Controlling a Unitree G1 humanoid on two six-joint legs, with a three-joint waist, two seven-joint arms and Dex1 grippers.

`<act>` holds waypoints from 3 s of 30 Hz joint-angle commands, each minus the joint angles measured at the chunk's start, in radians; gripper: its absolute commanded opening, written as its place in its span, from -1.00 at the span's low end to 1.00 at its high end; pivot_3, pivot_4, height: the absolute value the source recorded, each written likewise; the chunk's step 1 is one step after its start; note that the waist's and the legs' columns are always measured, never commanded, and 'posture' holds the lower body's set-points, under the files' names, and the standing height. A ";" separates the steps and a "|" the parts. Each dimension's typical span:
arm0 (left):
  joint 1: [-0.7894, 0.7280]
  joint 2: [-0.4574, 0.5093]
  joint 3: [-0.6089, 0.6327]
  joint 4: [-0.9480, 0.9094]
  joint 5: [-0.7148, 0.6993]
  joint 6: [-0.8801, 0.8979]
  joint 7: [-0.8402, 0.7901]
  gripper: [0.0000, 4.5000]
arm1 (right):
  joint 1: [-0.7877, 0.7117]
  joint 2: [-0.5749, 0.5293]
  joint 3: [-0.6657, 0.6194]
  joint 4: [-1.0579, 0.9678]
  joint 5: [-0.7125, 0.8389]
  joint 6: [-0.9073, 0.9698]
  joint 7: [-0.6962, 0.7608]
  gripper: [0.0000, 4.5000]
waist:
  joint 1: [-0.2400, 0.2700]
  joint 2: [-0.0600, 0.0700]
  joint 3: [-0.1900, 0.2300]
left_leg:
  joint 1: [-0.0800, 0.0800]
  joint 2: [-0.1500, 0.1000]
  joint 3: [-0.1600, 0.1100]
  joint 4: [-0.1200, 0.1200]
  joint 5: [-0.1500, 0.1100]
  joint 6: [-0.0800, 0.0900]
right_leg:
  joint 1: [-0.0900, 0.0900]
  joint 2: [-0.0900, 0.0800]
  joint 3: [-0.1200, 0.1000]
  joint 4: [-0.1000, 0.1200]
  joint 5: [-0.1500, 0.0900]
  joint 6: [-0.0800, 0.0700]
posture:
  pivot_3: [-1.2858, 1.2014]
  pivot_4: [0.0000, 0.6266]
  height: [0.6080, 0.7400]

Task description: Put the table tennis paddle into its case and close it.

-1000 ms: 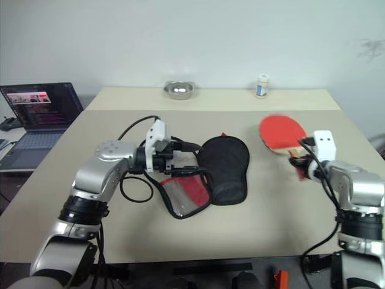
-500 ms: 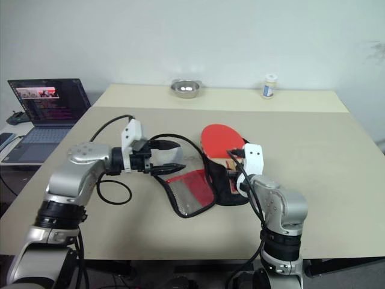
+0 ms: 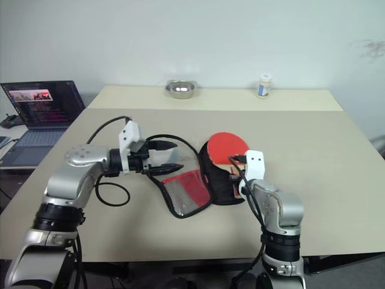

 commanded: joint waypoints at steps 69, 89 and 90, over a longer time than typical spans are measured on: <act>-0.045 -0.095 -0.059 0.200 0.135 -0.035 0.089 0.33 | 0.184 -1.051 -0.277 -0.464 0.723 -0.255 0.751 1.00 | 0.047 -0.005 0.002 | -0.001 -0.002 -0.003 0.001 0.000 0.000 | 0.004 -0.005 -0.005 -0.005 -0.004 0.002 | 0.03 -0.52 1.00; -0.245 -0.331 -0.087 0.321 0.117 -0.118 0.073 0.19 | 0.215 -1.063 -0.206 -0.331 0.678 -0.288 0.608 1.00 | 0.029 -0.005 0.002 | 0.000 0.000 -0.003 0.001 0.000 0.001 | 0.004 0.001 -0.003 -0.005 -0.004 0.003 | 0.03 -0.52 1.00; -0.231 -0.313 -0.083 0.299 0.109 -0.109 0.058 0.19 | 0.199 -1.049 -0.176 -0.303 0.651 -0.298 0.590 1.00 | 0.026 -0.005 0.002 | 0.000 0.000 -0.002 0.001 0.000 0.001 | 0.004 0.001 -0.002 -0.005 -0.004 0.003 | 0.03 -0.52 1.00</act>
